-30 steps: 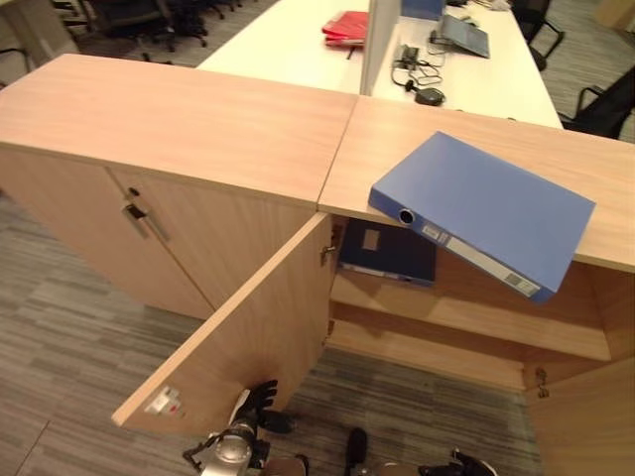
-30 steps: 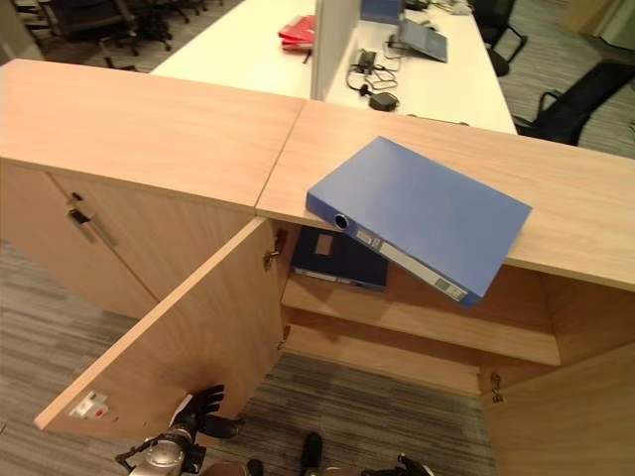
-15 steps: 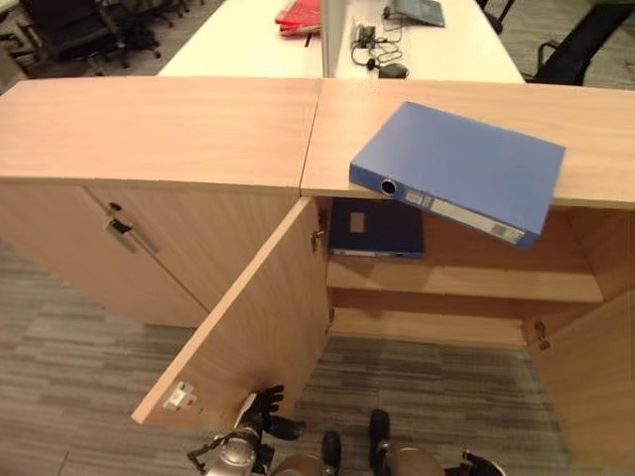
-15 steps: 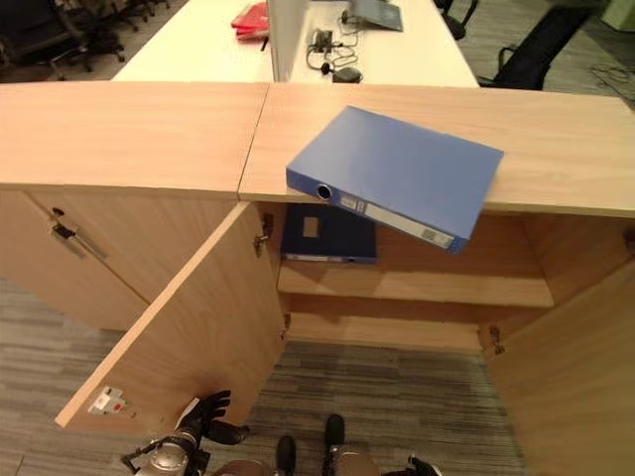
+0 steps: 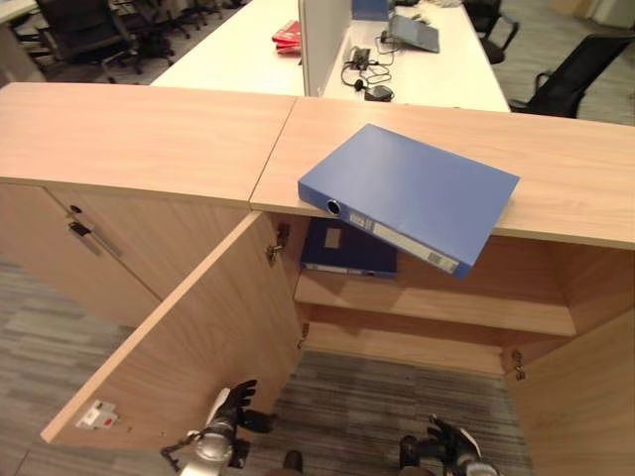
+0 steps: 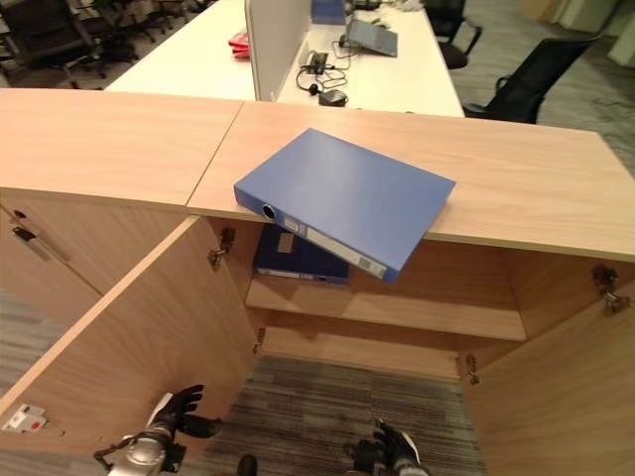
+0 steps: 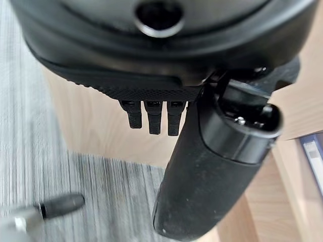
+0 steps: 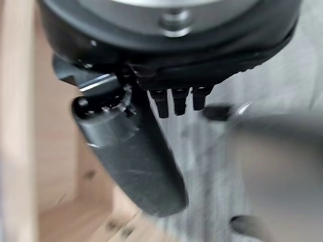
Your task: Put the empty folder in the office cabinet
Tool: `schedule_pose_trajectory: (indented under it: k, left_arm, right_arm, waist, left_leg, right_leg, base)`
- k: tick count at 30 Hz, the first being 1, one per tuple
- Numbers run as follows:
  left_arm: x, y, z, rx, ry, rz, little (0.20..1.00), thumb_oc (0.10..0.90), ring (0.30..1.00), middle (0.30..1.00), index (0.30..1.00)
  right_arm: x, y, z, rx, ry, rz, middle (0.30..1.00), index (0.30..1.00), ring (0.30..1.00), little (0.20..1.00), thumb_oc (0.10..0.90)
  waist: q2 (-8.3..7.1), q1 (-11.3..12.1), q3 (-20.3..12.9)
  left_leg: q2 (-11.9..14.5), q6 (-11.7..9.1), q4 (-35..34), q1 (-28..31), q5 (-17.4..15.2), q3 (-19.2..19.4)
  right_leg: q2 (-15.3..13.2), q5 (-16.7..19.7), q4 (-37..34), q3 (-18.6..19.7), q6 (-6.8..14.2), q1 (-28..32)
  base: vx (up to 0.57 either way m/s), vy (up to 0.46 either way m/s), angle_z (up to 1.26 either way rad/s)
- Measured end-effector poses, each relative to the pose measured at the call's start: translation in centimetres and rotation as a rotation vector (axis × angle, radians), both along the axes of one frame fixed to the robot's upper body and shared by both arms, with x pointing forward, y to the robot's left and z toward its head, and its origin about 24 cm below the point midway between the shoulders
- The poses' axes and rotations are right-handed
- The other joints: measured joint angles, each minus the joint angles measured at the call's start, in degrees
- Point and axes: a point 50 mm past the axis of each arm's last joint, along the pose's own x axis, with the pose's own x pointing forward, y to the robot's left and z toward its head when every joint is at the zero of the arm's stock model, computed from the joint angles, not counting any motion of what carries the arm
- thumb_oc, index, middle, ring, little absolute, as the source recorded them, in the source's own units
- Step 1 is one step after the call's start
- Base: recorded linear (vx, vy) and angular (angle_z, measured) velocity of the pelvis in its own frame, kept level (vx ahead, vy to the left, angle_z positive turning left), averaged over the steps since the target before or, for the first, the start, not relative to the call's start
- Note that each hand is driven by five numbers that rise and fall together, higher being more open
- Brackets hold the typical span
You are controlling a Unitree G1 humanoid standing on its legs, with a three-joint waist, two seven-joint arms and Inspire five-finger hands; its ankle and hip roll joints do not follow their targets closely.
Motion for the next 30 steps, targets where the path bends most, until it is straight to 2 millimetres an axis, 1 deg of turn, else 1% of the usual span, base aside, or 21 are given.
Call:
schedule_pose_trajectory:
  k: [1,3,4,5,8,9,10,11,12,13,14,15,16,17,18,19,20,22,23,28,30]
  left_arm:
    - [0.0,-1.0,-0.2,-0.025,0.002,-0.005,0.9,0.8,0.9,0.9,0.9]
    - [0.1,-2.5,-0.4,-0.072,-0.01,-0.002,0.9,0.8,0.9,0.9,0.9]
    - [0.5,-2.8,-0.2,-0.081,-0.022,-0.002,0.9,0.8,0.9,0.9,0.9]
    - [0.5,-3.1,-0.2,-0.093,-0.025,0.005,0.9,0.8,0.9,0.9,0.9]
    - [1.0,-3.0,0.3,-0.094,-0.056,0.014,0.9,0.8,0.9,0.9,0.9]
    - [1.2,-2.9,0.3,-0.091,-0.056,0.01,0.9,0.8,0.9,0.9,0.9]
    - [1.6,-3.0,0.5,-0.091,-0.065,0.001,0.9,0.8,0.9,0.9,0.9]
    - [2.0,-3.0,0.7,-0.082,-0.075,-0.016,0.9,0.8,0.9,0.9,0.9]
    - [2.6,-3.0,1.1,-0.077,-0.091,-0.025,0.9,0.8,0.9,0.9,0.9]
    - [3.2,-2.8,1.5,-0.062,-0.106,-0.04,0.9,0.8,0.9,0.9,0.9]
    - [3.5,-2.1,1.9,-0.039,-0.118,-0.047,0.9,0.8,0.9,0.9,0.9]
    - [3.2,-1.9,1.8,-0.032,-0.115,-0.053,0.9,0.8,0.9,0.9,0.9]
    - [3.0,-1.9,1.7,-0.031,-0.111,-0.052,0.9,0.8,0.9,0.9,0.9]
    - [2.7,-2.0,1.6,-0.032,-0.102,-0.06,0.9,0.8,0.9,0.9,0.9]
    - [3.2,-2.0,1.9,-0.023,-0.115,-0.079,0.9,0.8,0.9,0.9,0.9]
    - [3.7,-2.1,2.2,-0.022,-0.131,-0.08,0.9,0.8,0.9,0.9,0.9]
    - [4.0,-2.1,2.3,-0.022,-0.139,-0.08,0.9,0.8,0.9,0.9,0.9]
    - [4.4,-2.3,2.7,-0.028,-0.16,-0.089,0.9,0.8,0.9,0.9,0.9]
    - [4.6,-2.9,3.4,-0.058,-0.197,-0.096,0.9,0.8,0.9,0.9,0.9]
    - [3.7,-3.7,5.1,-0.211,-0.283,-0.059,0.9,0.8,0.9,0.9,0.9]
    - [4.0,-4.1,7.5,-0.288,-0.375,-0.074,0.9,0.8,0.9,0.9,0.9]
  right_arm:
    - [0.7,-0.4,0.4,-0.009,-0.028,0.01,0.9,0.9,0.9,0.9,0.8]
    - [1.3,-1.5,1.1,-0.041,-0.07,0.022,0.9,0.9,0.9,0.9,0.8]
    - [1.1,-1.7,1.0,-0.046,-0.063,0.023,0.9,0.9,0.9,0.9,0.8]
    - [1.5,-2.0,1.2,-0.059,-0.07,0.029,0.9,0.9,0.9,0.9,0.8]
    - [1.7,-2.1,1.4,-0.076,-0.079,0.051,0.9,0.9,0.9,0.9,0.8]
    - [1.7,-2.2,1.5,-0.08,-0.082,0.046,0.9,0.9,0.9,0.9,0.8]
    - [1.3,-2.4,1.3,-0.084,-0.067,0.039,0.9,0.9,0.9,0.9,0.8]
    - [1.0,-2.5,1.1,-0.086,-0.058,0.03,0.9,0.9,0.9,0.9,0.8]
    - [0.9,-2.6,1.1,-0.088,-0.055,0.026,0.9,0.9,0.9,0.9,0.8]
    - [0.7,-2.5,1.0,-0.076,-0.05,-0.001,0.9,0.9,0.9,0.9,0.8]
    - [1.4,-2.1,1.2,-0.056,-0.075,-0.035,0.9,0.9,0.9,0.9,0.8]
    - [1.6,-2.3,1.4,-0.053,-0.093,-0.052,0.9,0.9,0.9,0.9,0.8]
    - [1.7,-2.6,1.5,-0.062,-0.099,-0.059,0.9,0.9,0.9,0.9,0.8]
    - [1.7,-3.1,1.6,-0.078,-0.1,-0.066,0.9,0.9,0.9,0.9,0.8]
    - [1.5,-3.4,1.6,-0.089,-0.095,-0.095,0.9,0.9,0.9,0.9,0.8]
    - [1.5,-3.3,1.5,-0.086,-0.091,-0.093,0.9,0.9,0.9,0.9,0.8]
    - [1.1,-3.1,1.3,-0.078,-0.078,-0.096,0.9,0.9,0.9,0.9,0.8]
    - [1.0,-2.6,1.1,-0.065,-0.073,-0.095,0.9,0.9,0.9,0.9,0.8]
    - [0.9,-2.0,1.0,-0.051,-0.068,-0.074,0.9,0.9,0.9,0.9,0.8]
    - [1.2,-1.1,1.2,0.0,-0.09,-0.061,0.9,0.9,0.9,0.9,0.8]
    - [1.4,-1.0,1.5,0.012,-0.111,-0.051,0.9,0.9,0.9,0.9,0.8]
  waist:
    - [0.77,-0.1,0.1]
    - [0.91,-0.6,0.1]
    - [0.44,-0.6,0.2]
    - [-0.07,-0.3,0.5]
    - [-1.47,-0.3,0.8]
    - [-1.69,-0.3,1.7]
    - [-1.37,-0.6,2.3]
    - [-1.44,-1.1,3.0]
    - [-1.25,-2.1,3.7]
    - [-1.37,-3.7,4.3]
    - [-2.91,-4.2,5.1]
    - [-2.5,-4.8,5.0]
    - [-1.54,-5.0,5.1]
    - [0.43,-6.3,5.2]
    - [1.75,-7.5,5.7]
    - [1.42,-7.2,5.9]
    - [1.06,-7.1,5.8]
    - [0.43,-7.2,5.8]
    - [0.08,-7.3,5.7]
    - [0.3,-7.3,5.6]
    - [0.71,-7.1,5.4]
  left_leg:
    - [1.7,0.1,0.3,0.0,-0.1,-0.4]
    - [3.1,-0.2,2.7,-2.8,-0.4,-1.9]
    - [3.5,-1.4,2.7,-3.2,-0.5,-2.3]
    - [4.2,-1.5,3.5,-5.2,-0.1,-2.6]
    - [5.2,-1.9,4.8,-10.3,0.0,-4.3]
    - [5.5,0.1,4.5,-12.0,1.1,-5.6]
    - [5.4,2.1,4.0,-12.9,2.3,-5.7]
    - [4.6,7.0,3.1,-13.9,4.9,-4.4]
    - [4.2,14.4,0.6,-14.1,7.1,-0.1]
    - [4.8,19.7,-0.2,-14.0,3.8,8.8]
    - [4.4,11.4,1.9,-12.9,3.3,15.6]
    - [3.7,8.2,1.9,-10.4,3.2,14.8]
    - [3.8,6.7,1.7,-8.0,2.9,14.3]
    - [4.4,5.6,1.5,-5.3,2.0,13.6]
    - [4.9,2.2,-0.4,-4.0,1.8,13.4]
    - [4.7,2.2,-0.4,-3.9,1.8,13.7]
    - [4.5,1.3,-0.4,-3.9,2.3,13.8]
    - [4.1,1.2,-0.4,-3.8,2.4,14.1]
    - [3.4,1.2,-0.4,-3.4,2.4,14.3]
    - [2.5,1.1,-0.4,-1.5,1.7,15.2]
    - [2.4,1.0,-0.5,-1.5,1.7,15.1]
  right_leg:
    - [1.4,-1.5,1.6,-0.8,-0.9,-0.1]
    - [3.2,-3.1,2.2,-3.2,-1.2,-0.3]
    - [3.0,-3.4,2.2,-3.2,-1.5,-1.2]
    - [4.6,-3.4,3.9,-3.2,-1.7,-2.7]
    - [5.8,-4.5,6.5,-2.8,-3.2,-7.8]
    - [6.6,-4.8,7.1,-3.3,-3.6,-8.6]
    - [6.8,-5.9,8.7,-3.2,-4.2,-9.5]
    - [6.5,-6.9,9.7,-2.9,-4.8,-10.0]
    - [5.8,-7.4,9.6,-3.0,-5.5,-10.1]
    - [4.5,-7.0,8.6,-5.2,-6.5,-10.0]
    - [2.8,-6.1,7.1,-5.1,-6.6,-10.0]
    - [2.8,-5.4,6.2,-4.6,-6.3,-9.7]
    - [3.4,-4.8,5.8,-4.6,-6.0,-9.2]
    - [5.0,-4.5,5.4,-4.8,-5.8,-8.4]
    - [5.4,-4.1,5.3,-5.5,-5.2,-8.0]
    - [5.4,-3.6,4.7,-5.1,-5.1,-8.0]
    - [5.4,-2.3,3.7,-4.8,-4.8,-7.5]
    - [5.2,-0.5,1.0,-4.6,-4.5,-6.3]
    - [4.9,1.3,-1.9,-4.4,-4.2,-4.8]
    - [4.2,3.9,-6.2,-3.4,-3.7,-1.5]
    - [4.0,4.4,-6.5,-3.3,-3.6,-1.4]
  base:
    - [0.24,-0.671,0.43]
    - [0.09,-0.366,0.46]
    - [-0.02,-0.423,0.24]
    - [-0.01,-0.569,0.09]
    - [0.01,-0.282,0.19]
    - [0.03,-0.263,0.59]
    - [0.03,-0.235,0.86]
    - [0.04,-0.196,1.07]
    - [0.05,-0.146,1.34]
    - [0.05,-0.091,1.06]
    - [0.02,-0.094,0.5]
    - [0.0,-0.07,-0.07]
    - [-0.01,-0.041,-0.18]
    - [0.0,0.0,0.0]
    - [-0.01,0.009,0.04]
    - [0.0,0.0,0.0]
    - [0.0,0.017,-0.15]
    - [0.0,0.033,-0.08]
    - [0.0,0.041,-0.07]
    - [-0.01,0.021,-0.1]
    - [0.0,0.0,0.0]
